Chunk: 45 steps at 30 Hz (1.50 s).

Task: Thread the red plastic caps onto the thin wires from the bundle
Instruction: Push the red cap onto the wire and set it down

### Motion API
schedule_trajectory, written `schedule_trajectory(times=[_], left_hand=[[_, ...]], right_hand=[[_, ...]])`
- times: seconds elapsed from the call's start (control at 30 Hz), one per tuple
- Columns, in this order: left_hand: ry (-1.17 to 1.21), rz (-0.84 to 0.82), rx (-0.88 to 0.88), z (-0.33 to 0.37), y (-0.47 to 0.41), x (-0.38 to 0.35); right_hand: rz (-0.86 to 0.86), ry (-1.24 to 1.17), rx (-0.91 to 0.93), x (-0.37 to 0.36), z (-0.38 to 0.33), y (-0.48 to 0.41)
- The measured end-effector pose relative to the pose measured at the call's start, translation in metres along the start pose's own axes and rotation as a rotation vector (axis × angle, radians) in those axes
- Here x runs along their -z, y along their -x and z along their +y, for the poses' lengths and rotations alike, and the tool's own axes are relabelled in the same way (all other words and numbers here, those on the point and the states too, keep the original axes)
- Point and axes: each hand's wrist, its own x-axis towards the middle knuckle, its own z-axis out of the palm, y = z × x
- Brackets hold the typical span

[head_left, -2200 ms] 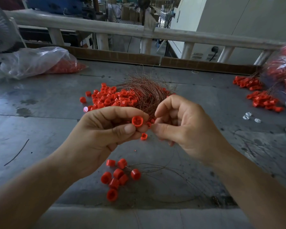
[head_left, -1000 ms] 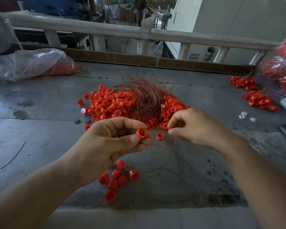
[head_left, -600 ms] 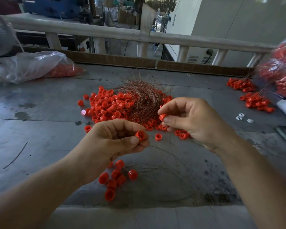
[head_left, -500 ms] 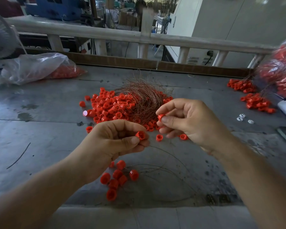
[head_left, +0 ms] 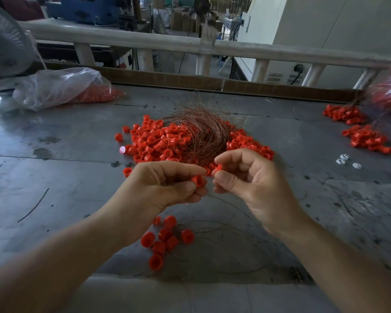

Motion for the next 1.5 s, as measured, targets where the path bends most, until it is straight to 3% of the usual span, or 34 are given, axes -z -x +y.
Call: schedule_trajectory(times=[0.27,0.77,1.5], left_hand=[[-0.031,0.053,-0.037,0.000,0.000,-0.003],[-0.147,0.084,-0.061,0.004,0.004,-0.006],[-0.080,0.024,-0.044,0.002,0.004,-0.006]], right_hand=[[0.002,0.143,0.139,-0.012,0.000,0.007],[0.041,0.235,0.208,-0.015,-0.005,0.010],[0.070,0.297,0.283,-0.015,-0.001,0.011]])
